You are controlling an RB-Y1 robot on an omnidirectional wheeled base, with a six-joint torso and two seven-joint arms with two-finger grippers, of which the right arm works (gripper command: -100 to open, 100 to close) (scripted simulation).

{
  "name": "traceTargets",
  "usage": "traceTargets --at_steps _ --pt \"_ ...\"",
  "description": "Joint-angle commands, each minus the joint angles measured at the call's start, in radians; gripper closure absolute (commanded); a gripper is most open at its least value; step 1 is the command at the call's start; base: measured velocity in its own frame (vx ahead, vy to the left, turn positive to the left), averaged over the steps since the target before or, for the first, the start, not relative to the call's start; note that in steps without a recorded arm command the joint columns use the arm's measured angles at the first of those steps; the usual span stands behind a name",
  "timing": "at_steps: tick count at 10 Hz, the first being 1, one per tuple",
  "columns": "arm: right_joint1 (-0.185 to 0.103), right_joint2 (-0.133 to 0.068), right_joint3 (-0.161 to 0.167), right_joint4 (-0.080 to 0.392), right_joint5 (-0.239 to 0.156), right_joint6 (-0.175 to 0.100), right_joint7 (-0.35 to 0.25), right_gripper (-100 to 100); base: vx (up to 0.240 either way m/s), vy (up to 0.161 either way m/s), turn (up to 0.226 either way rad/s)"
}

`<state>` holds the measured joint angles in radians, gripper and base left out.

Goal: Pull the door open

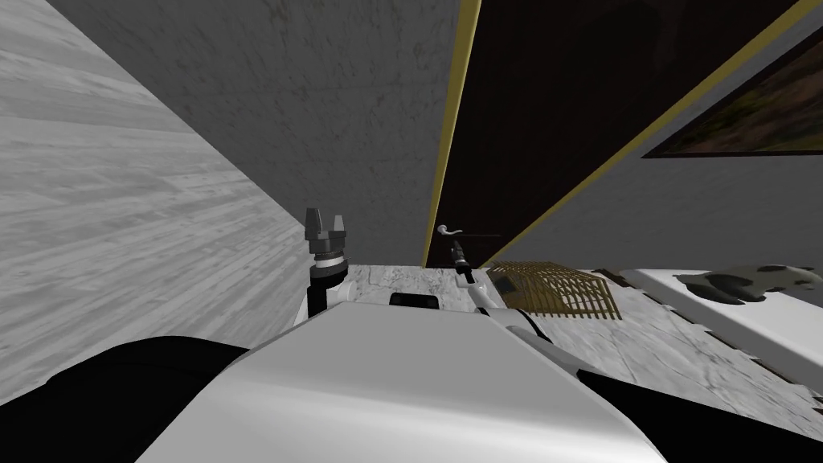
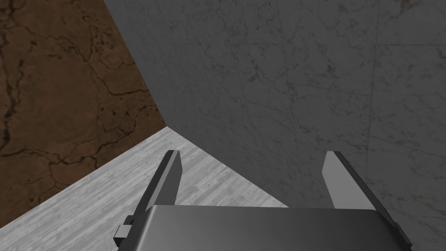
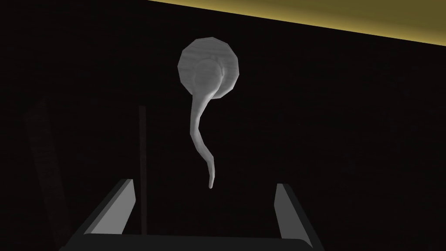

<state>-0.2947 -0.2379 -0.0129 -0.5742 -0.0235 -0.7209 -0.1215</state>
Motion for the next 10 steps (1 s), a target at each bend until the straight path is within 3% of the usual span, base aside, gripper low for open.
traceTargets --at_steps 1,3,7,8,9,10 --pt "-0.013 -0.001 0.0 0.028 0.0 -0.007 -0.001 -100 0.003 -0.041 0.099" --pt "-0.019 -0.002 0.0 0.04 0.001 -0.01 -0.002 -100 0.002 -0.027 0.105" --pt "0.017 -0.071 -0.063 0.076 -0.001 -0.051 -0.052 -100 0.152 0.054 0.22" --pt "0.017 -0.071 -0.063 0.11 -0.001 -0.051 -0.052 -100 0.161 0.029 0.071" --pt "0.023 -0.081 -0.072 0.081 -0.001 -0.056 -0.059 -100 0.09 0.006 0.034" --pt "0.023 -0.081 -0.072 0.081 -0.001 -0.056 -0.059 -100 0.039 0.002 0.048"
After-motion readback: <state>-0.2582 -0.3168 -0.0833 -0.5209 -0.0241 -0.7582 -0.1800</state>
